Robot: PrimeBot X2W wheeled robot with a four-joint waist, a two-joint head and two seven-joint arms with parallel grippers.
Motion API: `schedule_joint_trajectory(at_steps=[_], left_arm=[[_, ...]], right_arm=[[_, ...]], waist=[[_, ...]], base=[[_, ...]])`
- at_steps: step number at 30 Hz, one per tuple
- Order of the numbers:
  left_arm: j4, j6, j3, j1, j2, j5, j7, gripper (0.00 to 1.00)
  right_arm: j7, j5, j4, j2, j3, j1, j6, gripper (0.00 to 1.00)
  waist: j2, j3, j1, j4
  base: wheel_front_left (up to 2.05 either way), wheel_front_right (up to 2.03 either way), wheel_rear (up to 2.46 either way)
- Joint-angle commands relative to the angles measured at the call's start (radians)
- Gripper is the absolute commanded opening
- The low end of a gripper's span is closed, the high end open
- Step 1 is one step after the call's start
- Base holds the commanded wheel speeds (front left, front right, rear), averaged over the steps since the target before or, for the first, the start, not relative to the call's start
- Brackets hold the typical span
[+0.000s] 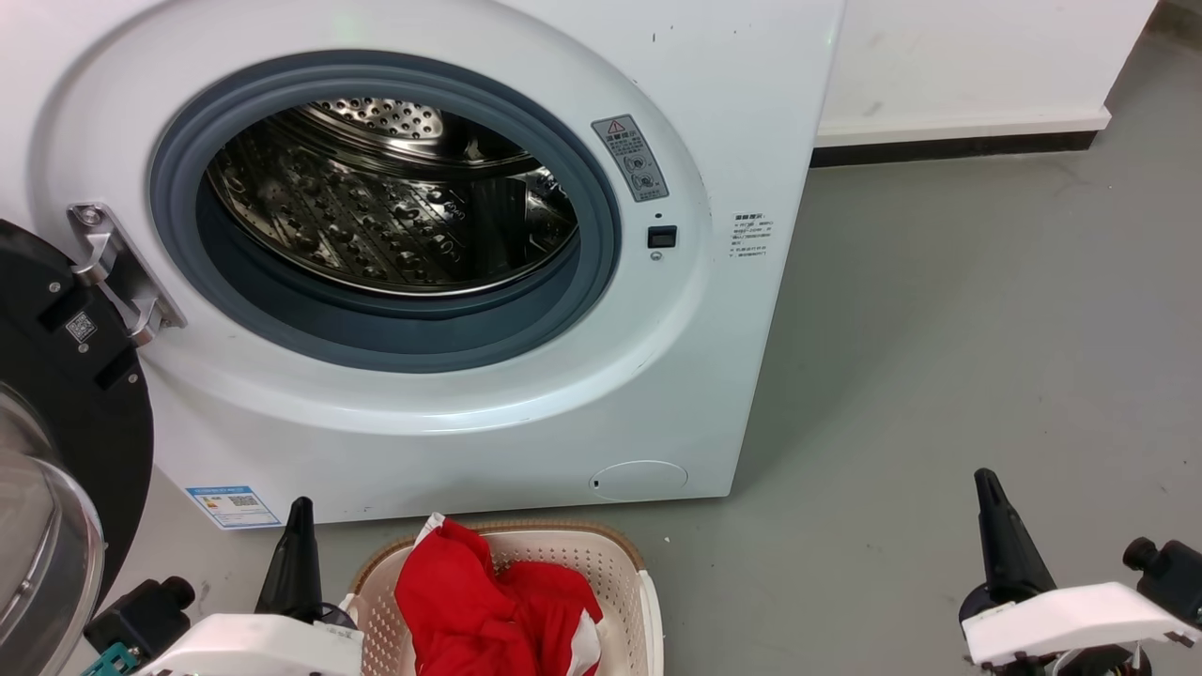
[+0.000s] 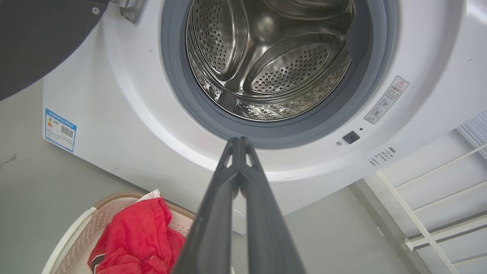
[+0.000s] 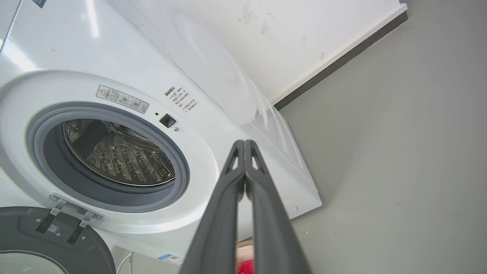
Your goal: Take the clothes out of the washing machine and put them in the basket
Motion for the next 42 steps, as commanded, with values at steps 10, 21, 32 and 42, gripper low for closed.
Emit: schedule_joint_trajectory(at_steps=[10, 21, 32, 42], left_arm=[[0.011, -0.007, 0.004, -0.045, 0.002, -0.163, 0.037, 0.0], [0.029, -0.01, 0.007, -0.065, 0.001, -0.301, 0.071, 0.0], [0.044, -0.014, 0.009, -0.082, 0.0, -0.426, 0.101, 0.0], [0.057, -0.018, 0.011, -0.093, 0.0, -0.519, 0.123, 0.0]], right_arm=[[0.034, 0.17, -0.001, -0.011, -0.01, -0.045, 0.0, 0.0], [0.066, 0.311, 0.009, -0.013, -0.018, -0.059, 0.0, 0.0], [0.097, 0.437, 0.017, -0.013, -0.028, -0.071, 0.0, 0.0], [0.12, 0.531, 0.023, -0.012, -0.036, -0.083, 0.0, 0.0]], waist=[[-0.0001, -0.003, 0.0, 0.005], [-0.0001, -0.007, 0.0, 0.011], [-0.0001, -0.011, 0.0, 0.017], [-0.0001, -0.014, 0.0, 0.021]], base=[[0.0, 0.0, 0.0], [0.0, 0.0, 0.0], [0.0, 0.0, 0.0], [0.0, 0.0, 0.0]])
